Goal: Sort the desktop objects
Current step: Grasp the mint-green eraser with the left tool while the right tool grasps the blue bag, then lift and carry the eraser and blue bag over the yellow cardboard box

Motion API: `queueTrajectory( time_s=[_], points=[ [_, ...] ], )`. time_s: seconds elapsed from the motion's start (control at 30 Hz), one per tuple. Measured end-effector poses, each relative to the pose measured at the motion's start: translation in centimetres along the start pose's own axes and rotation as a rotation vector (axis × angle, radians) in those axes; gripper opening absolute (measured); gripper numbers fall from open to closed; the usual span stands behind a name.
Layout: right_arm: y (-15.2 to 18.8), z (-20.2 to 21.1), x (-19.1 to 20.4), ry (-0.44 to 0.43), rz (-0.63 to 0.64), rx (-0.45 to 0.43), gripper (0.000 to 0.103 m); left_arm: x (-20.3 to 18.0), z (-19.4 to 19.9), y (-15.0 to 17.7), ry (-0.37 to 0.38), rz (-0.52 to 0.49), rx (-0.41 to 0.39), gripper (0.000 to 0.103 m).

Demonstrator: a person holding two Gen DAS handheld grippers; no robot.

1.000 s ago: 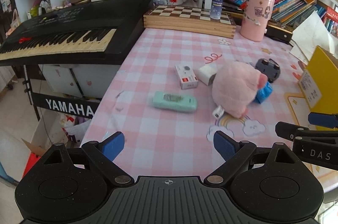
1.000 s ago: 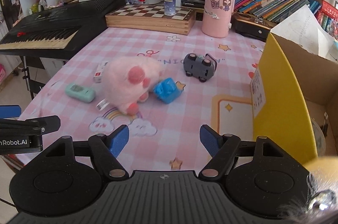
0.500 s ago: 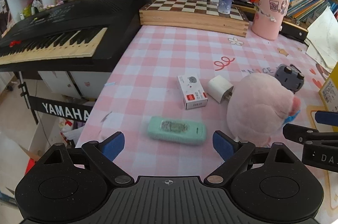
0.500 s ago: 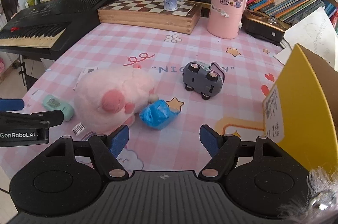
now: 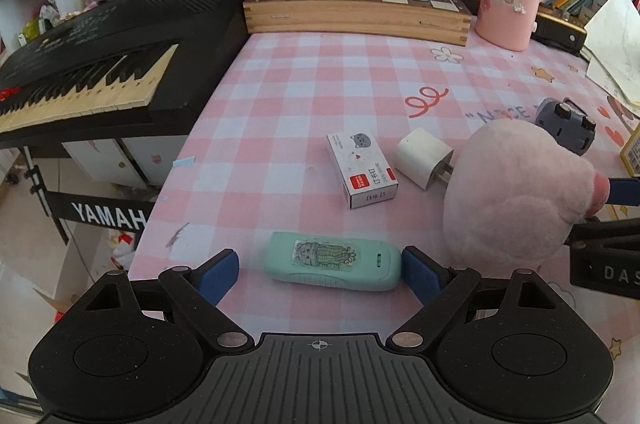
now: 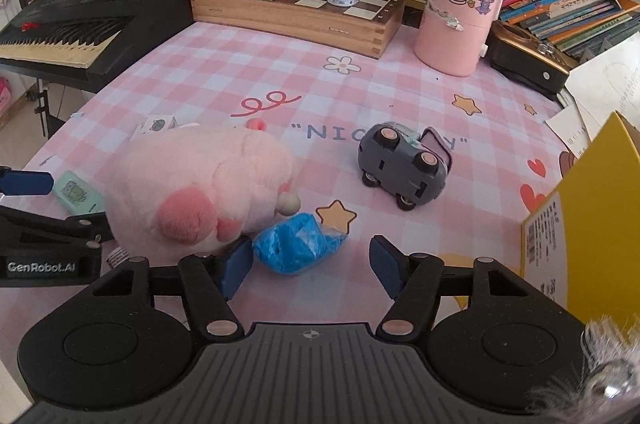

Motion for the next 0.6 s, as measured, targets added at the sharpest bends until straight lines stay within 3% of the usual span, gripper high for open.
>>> queueTrajectory(
  time_s=[0.13,0.23,0.6],
  points=[
    [0.1,-0.3,0.2,-0.028,0.008,0.014,0.040,-0.1,0.1,0.0,0.022,0.002,-0.005,0.081],
    [-0.1,0.2,0.3,-0.032,0.013,0.000,0.039,-0.3,0.3,0.0,0.039,0.002,-0.010,0.070],
    [0.7,3.7,0.2,-0.031,-0.028,-0.051,0.038,-0.3,3.9,0.3,0.057,0.014,-0.077,0.070]
  ],
)
Point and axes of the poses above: each gripper's, at about its wrist camera, not at the fingertips, and z roughly against the way its jaws point, x to its left, y to its underside, the point moved 5 cm from there along -z, roughly the way its jaws point, and after that the axes turned 4 degrees about y, right-handed, at the moved point
